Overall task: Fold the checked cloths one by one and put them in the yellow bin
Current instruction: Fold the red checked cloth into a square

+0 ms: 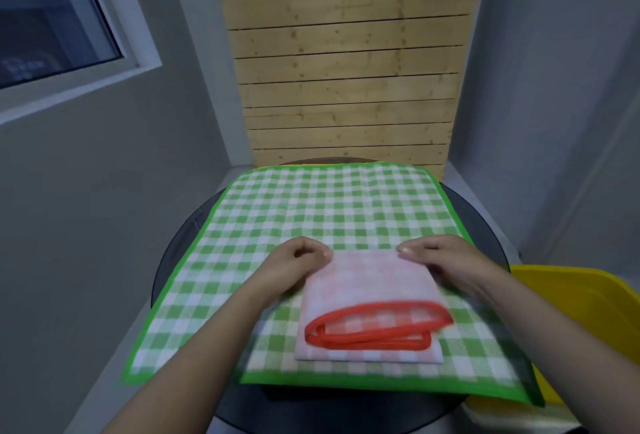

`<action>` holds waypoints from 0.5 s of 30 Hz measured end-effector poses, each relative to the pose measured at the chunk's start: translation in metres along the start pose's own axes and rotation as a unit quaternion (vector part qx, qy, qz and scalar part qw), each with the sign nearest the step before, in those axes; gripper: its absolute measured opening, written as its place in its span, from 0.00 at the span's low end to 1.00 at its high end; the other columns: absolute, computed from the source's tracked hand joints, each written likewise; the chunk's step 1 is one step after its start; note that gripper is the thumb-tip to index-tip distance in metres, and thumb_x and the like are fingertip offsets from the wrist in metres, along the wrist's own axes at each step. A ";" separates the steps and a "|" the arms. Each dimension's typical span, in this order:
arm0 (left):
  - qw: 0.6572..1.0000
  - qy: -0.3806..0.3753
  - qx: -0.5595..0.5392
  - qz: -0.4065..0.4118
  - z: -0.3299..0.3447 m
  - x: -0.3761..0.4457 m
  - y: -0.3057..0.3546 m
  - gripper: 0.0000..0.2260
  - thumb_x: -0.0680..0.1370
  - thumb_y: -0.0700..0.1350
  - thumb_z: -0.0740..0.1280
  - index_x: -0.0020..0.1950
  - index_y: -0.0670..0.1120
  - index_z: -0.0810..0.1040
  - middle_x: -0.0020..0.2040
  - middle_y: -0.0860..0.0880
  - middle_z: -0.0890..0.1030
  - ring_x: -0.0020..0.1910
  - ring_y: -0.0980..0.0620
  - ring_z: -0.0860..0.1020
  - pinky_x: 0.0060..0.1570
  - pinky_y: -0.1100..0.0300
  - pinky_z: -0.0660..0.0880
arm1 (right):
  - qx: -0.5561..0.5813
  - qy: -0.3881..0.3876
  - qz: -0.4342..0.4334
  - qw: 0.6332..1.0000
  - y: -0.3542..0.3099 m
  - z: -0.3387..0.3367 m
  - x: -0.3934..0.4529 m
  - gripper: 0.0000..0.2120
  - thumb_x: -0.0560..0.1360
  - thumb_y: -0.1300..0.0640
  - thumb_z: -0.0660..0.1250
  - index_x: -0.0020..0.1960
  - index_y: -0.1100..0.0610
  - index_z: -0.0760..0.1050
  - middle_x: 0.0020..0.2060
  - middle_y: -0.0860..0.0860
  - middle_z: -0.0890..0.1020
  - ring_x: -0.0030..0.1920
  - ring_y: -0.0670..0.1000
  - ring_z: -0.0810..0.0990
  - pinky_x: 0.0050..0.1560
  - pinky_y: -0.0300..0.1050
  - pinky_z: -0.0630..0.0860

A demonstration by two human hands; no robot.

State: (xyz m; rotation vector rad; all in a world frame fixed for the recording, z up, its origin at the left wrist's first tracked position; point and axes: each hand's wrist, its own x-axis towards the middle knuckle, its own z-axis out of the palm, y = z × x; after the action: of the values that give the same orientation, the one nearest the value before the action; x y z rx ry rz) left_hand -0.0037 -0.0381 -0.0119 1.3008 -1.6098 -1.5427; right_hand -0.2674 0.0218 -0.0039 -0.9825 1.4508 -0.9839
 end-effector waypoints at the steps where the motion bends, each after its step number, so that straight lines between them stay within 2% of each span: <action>1: 0.999 -0.006 0.035 0.011 0.001 -0.002 0.001 0.11 0.73 0.48 0.72 0.53 0.47 0.79 0.47 0.52 0.80 0.40 0.57 0.78 0.35 0.70 0.73 | -0.045 0.007 -0.009 0.999 -0.001 0.001 -0.002 0.11 0.67 0.57 0.75 0.49 0.57 0.83 0.48 0.51 0.84 0.42 0.44 0.83 0.38 0.33 0.74; 3: 0.994 -0.014 0.101 0.032 0.002 -0.002 0.000 0.15 0.72 0.50 0.73 0.56 0.51 0.78 0.54 0.54 0.77 0.51 0.58 0.78 0.44 0.71 0.75 | -0.122 0.013 -0.037 0.992 -0.003 0.005 -0.004 0.13 0.67 0.56 0.76 0.51 0.53 0.82 0.50 0.45 0.81 0.46 0.39 0.78 0.38 0.29 0.71; 5: 0.985 -0.020 0.165 0.046 0.003 -0.001 -0.002 0.17 0.69 0.53 0.74 0.56 0.56 0.76 0.61 0.53 0.72 0.60 0.54 0.74 0.60 0.60 0.74 | -0.183 0.006 -0.074 0.980 -0.001 0.008 -0.003 0.15 0.66 0.55 0.76 0.53 0.52 0.80 0.53 0.45 0.78 0.50 0.39 0.75 0.39 0.28 0.71; 6: 0.978 -0.022 0.203 0.050 0.004 -0.001 -0.002 0.18 0.69 0.54 0.74 0.56 0.57 0.75 0.61 0.54 0.70 0.62 0.54 0.72 0.64 0.57 0.71 | -0.228 0.006 -0.097 0.969 0.002 0.009 -0.003 0.17 0.66 0.53 0.76 0.54 0.50 0.80 0.55 0.46 0.76 0.52 0.40 0.75 0.42 0.28 0.70; 9: 0.950 -0.029 0.302 0.077 0.009 -0.005 -0.002 0.23 0.70 0.54 0.73 0.63 0.59 0.72 0.59 0.53 0.65 0.64 0.54 0.64 0.70 0.56 0.63 | -0.338 -0.001 -0.137 0.931 0.006 0.013 -0.004 0.22 0.65 0.50 0.77 0.58 0.47 0.77 0.56 0.47 0.70 0.55 0.43 0.71 0.50 0.29 0.65; 11: 0.914 -0.015 0.394 0.097 0.016 -0.009 0.000 0.24 0.72 0.56 0.70 0.66 0.58 0.70 0.60 0.51 0.64 0.66 0.51 0.60 0.69 0.58 0.59 | -0.365 -0.007 -0.145 0.920 0.008 0.017 -0.006 0.26 0.66 0.49 0.76 0.62 0.48 0.75 0.55 0.46 0.68 0.57 0.44 0.70 0.57 0.32 0.63; 13: 0.852 0.019 0.510 0.115 0.024 -0.014 0.003 0.24 0.74 0.57 0.65 0.69 0.56 0.68 0.67 0.48 0.61 0.69 0.48 0.55 0.69 0.56 0.54 | -0.401 -0.015 -0.159 0.902 0.010 0.022 -0.011 0.29 0.68 0.48 0.74 0.66 0.50 0.71 0.56 0.46 0.66 0.59 0.44 0.67 0.61 0.34 0.61; 15: 0.813 0.029 0.568 0.127 0.035 -0.019 0.003 0.24 0.76 0.55 0.60 0.71 0.51 0.66 0.75 0.44 0.54 0.74 0.44 0.49 0.73 0.51 0.49 | -0.496 0.002 -0.170 0.851 0.013 0.028 -0.016 0.30 0.71 0.43 0.68 0.70 0.48 0.66 0.60 0.47 0.65 0.64 0.48 0.62 0.67 0.40 0.59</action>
State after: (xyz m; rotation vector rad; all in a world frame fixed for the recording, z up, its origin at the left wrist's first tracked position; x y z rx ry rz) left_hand -0.0284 -0.0071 -0.0110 1.5055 -2.6553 -0.2364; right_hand -0.2390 0.0393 -0.0140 -2.0346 1.8494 -0.3986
